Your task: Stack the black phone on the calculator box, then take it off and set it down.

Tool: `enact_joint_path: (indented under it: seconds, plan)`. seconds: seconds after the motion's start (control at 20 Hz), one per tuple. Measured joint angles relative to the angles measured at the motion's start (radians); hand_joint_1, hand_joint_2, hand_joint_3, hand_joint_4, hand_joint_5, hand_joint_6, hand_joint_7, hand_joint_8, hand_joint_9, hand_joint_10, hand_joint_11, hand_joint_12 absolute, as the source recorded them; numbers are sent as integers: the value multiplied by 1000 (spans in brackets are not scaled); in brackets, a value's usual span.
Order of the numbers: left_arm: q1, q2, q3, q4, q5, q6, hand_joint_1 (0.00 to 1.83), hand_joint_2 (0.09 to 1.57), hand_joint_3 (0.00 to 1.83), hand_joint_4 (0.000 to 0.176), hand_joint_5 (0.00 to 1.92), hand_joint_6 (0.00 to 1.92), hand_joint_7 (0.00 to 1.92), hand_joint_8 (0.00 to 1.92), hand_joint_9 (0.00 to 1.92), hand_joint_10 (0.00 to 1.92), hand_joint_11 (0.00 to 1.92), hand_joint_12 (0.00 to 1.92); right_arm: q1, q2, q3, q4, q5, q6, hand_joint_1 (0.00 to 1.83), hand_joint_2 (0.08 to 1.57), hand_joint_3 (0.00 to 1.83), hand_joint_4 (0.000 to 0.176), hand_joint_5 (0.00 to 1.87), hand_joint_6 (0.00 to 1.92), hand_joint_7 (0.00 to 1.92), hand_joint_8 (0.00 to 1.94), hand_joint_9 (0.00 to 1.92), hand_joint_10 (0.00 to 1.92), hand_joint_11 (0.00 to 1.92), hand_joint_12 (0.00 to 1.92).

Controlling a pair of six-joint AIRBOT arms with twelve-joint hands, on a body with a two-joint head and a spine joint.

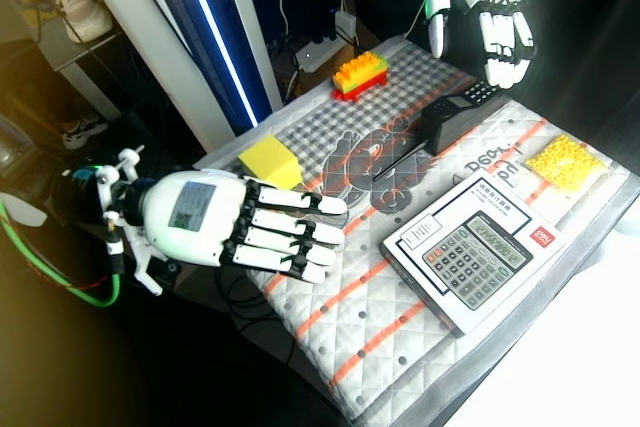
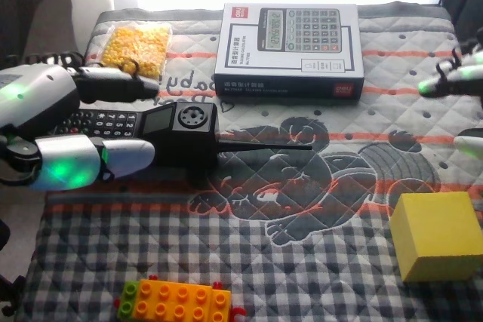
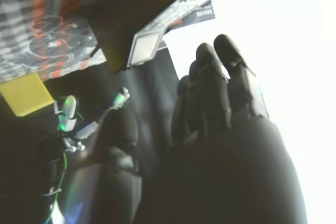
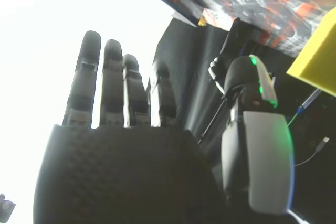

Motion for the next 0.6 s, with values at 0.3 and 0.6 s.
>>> enact_joint_path:
  seconds: [0.3,0.6]
  plan:
    - [-104,-61,90,23,105,0,697,926,0,170,224,0,268,0,208,3,0,560,0,0,3,2,-5,0,466,1279,0,46,626,1,612,1,654,6,501,501]
    - [-142,-99,128,16,188,56,629,931,7,176,122,2,204,0,163,4,0,307,-7,-2,3,3,-6,0,453,1284,0,51,636,0,629,1,653,0,480,541]
